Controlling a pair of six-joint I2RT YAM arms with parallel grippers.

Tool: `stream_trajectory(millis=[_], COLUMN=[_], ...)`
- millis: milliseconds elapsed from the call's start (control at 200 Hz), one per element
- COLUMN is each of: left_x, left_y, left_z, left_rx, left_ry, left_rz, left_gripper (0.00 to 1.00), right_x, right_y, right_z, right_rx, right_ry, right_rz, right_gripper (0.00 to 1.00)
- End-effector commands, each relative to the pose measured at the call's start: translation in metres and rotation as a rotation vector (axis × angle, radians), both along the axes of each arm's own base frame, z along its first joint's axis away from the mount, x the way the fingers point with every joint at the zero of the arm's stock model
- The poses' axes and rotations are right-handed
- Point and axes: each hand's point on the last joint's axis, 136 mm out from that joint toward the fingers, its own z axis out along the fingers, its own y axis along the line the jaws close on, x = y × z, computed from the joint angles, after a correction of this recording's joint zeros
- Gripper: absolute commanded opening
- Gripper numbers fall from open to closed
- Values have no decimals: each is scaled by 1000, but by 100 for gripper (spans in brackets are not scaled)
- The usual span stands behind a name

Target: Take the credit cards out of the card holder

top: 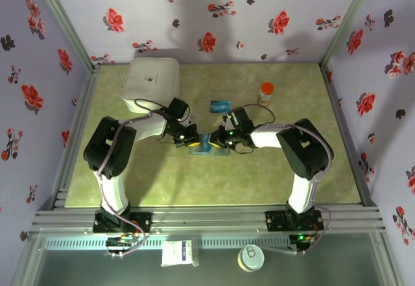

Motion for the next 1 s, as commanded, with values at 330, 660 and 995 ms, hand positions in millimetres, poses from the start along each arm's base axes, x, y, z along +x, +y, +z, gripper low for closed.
stream_trajectory(millis=[330, 660, 995], left_x=[0, 15, 18], left_y=[3, -2, 25], left_z=[-2, 30, 38], left_rx=[20, -67, -89], left_ry=[1, -85, -133], left_rz=[2, 40, 104], left_gripper=[0, 2, 5], right_x=[-9, -2, 27], right_y=[-41, -57, -70], right_z=[12, 51, 88], right_rx=[-139, -355, -591], right_ry=[-29, -253, -595], right_rz=[-18, 246, 680], right_gripper=[7, 4, 0])
